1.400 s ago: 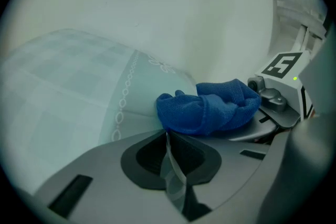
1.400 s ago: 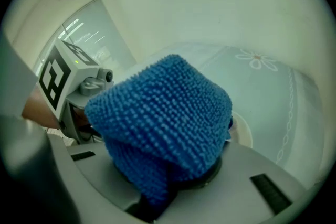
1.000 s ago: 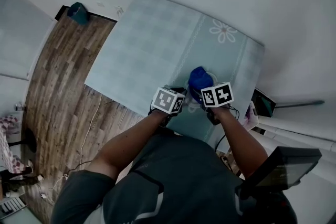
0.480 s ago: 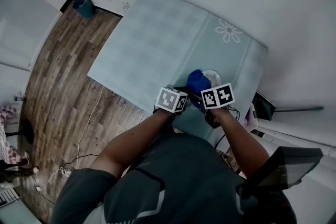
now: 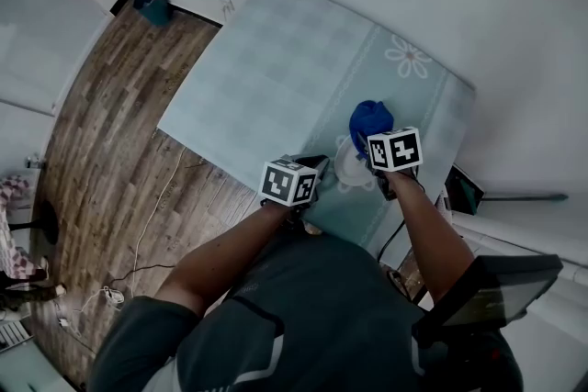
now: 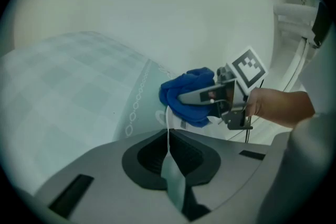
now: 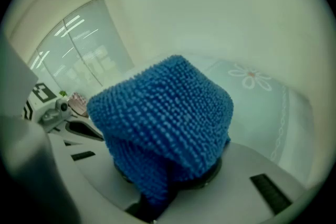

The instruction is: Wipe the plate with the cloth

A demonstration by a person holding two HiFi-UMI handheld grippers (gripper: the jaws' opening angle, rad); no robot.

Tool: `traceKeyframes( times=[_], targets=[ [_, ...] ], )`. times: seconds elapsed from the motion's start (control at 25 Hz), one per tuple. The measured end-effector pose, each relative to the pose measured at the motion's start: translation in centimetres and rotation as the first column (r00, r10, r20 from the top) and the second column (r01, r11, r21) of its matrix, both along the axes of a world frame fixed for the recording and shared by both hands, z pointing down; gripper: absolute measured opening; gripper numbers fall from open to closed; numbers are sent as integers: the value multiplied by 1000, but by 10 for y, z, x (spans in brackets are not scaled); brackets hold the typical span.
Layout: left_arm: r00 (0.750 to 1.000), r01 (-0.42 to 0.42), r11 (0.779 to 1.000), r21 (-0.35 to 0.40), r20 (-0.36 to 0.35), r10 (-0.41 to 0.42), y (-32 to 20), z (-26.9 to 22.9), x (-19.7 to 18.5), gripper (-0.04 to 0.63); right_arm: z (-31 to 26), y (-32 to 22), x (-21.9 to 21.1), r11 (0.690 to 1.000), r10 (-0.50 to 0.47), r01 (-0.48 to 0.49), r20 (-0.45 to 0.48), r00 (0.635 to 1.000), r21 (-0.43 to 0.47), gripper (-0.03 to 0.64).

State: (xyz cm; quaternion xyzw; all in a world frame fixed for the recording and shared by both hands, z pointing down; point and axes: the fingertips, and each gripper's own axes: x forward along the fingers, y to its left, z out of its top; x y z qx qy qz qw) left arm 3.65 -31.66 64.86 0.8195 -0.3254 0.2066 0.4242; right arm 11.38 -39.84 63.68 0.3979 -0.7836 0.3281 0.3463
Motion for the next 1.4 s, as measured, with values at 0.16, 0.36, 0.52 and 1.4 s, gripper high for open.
traceKeyframes(
  times=[0.16, 0.36, 0.52, 1.4],
  targets=[
    [999, 31, 999, 36, -20, -31, -4, -10, -19, 18, 7, 23, -30, 993, -118, 118, -55, 992, 10, 69],
    [994, 95, 994, 45, -53, -92, -7, -18, -36, 18, 7, 62, -54, 978, -209, 208, -39, 977, -27, 69],
    [991, 118, 990, 81, -73, -112, -6, -28, -40, 18, 3, 91, -65, 960, -278, 277, -19, 960, -38, 69],
    [991, 126, 771, 625, -113, -71, 78, -228, -38, 11, -195, 177, -2, 882, -171, 10, 299, 939, 472, 69]
  ],
)
